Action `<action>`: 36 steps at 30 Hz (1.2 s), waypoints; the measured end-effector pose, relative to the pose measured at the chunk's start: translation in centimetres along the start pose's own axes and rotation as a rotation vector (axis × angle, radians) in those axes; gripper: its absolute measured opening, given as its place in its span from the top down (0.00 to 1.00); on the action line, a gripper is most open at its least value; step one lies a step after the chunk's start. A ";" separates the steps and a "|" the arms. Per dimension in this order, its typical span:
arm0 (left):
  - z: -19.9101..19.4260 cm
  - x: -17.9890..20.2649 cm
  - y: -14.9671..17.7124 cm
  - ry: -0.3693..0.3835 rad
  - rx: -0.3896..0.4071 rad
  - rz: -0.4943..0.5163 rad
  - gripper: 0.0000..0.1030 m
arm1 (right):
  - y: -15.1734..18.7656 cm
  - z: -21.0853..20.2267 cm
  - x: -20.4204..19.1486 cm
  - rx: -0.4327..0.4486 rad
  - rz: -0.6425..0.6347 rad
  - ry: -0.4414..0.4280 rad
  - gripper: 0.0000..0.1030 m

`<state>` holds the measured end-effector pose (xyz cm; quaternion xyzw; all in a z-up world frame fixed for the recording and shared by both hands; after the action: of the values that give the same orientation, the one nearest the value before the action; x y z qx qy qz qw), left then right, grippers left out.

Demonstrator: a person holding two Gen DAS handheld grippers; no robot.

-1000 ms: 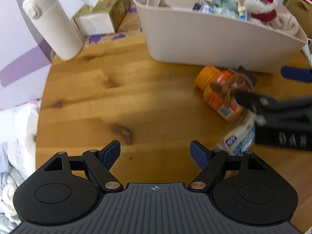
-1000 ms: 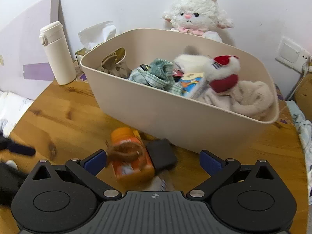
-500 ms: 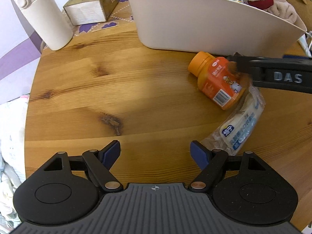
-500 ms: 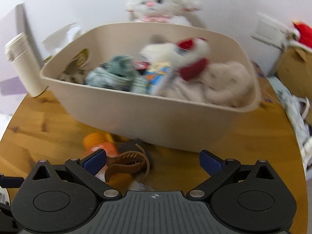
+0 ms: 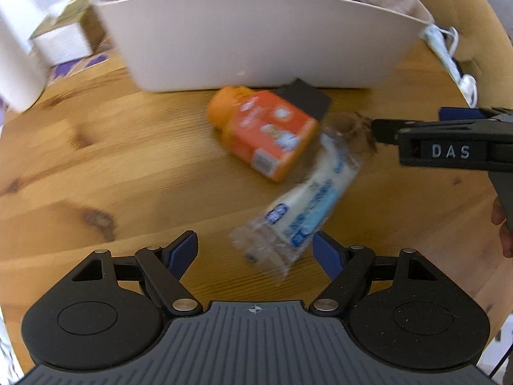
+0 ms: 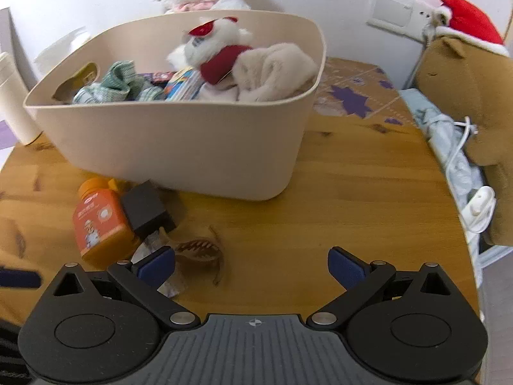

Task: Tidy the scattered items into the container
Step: 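Move the left gripper to the swab pack while the right moves to the brown claw clip, then grasp the swab pack with the left gripper while the right grasps the brown claw clip, then lift the swab pack and claw clip and carry both over the basket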

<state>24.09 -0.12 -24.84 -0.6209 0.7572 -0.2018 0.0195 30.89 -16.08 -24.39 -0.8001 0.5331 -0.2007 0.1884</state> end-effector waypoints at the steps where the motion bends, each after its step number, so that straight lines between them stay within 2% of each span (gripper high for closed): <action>1: 0.2 0.4 -0.2 0.005 0.004 0.015 0.22 | 0.1 0.2 -0.3 -0.003 -0.013 -0.019 0.00; 6: 1.4 1.9 -1.5 0.002 0.008 0.090 0.22 | 0.6 0.6 -1.8 0.022 -0.124 -0.071 0.01; 13: 3.3 2.5 -3.0 -0.013 -0.007 0.146 0.23 | 0.1 1.5 -2.9 0.043 -0.167 -0.119 0.21; 15: 3.7 2.5 -3.2 -0.028 -0.002 0.155 0.22 | 0.0 1.8 -3.0 0.049 -0.152 -0.128 0.22; 17: 3.8 2.7 -3.5 -0.023 0.016 0.169 0.23 | -0.1 2.0 -3.0 0.047 -0.146 -0.127 0.28; 20: 3.8 2.9 -3.8 -0.019 0.040 0.176 0.28 | 0.0 2.0 -2.8 0.049 -0.133 -0.124 0.44; 21: 3.7 3.0 -3.9 -0.016 0.046 0.183 0.34 | 0.0 1.9 -2.7 0.051 -0.138 -0.110 0.57; 25: 3.5 3.4 -3.9 -0.008 0.052 0.204 0.43 | 0.3 1.7 -2.1 0.050 -0.142 -0.106 0.57; 27: 2.9 3.1 -3.3 0.000 0.050 0.217 0.51 | 0.4 1.8 -1.7 0.052 -0.144 -0.101 0.57; 36: 2.5 3.4 -2.6 0.018 0.042 0.273 0.69 | 1.8 0.8 -0.8 0.050 -0.146 -0.111 0.57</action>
<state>26.47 -4.40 -25.53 -0.5096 0.8304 -0.2186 0.0534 29.62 -15.89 -26.07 -0.8416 0.4570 -0.1825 0.2226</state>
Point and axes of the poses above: each gripper's, at about its wrist camera, not at the fingertips, and z roughly the way its jaws point, x to its right, y to its underside, the point moved 9 cm from there along z, roughly the way its jaws point, and after that the axes turned 10 degrees about y, right-handed, at the moved point
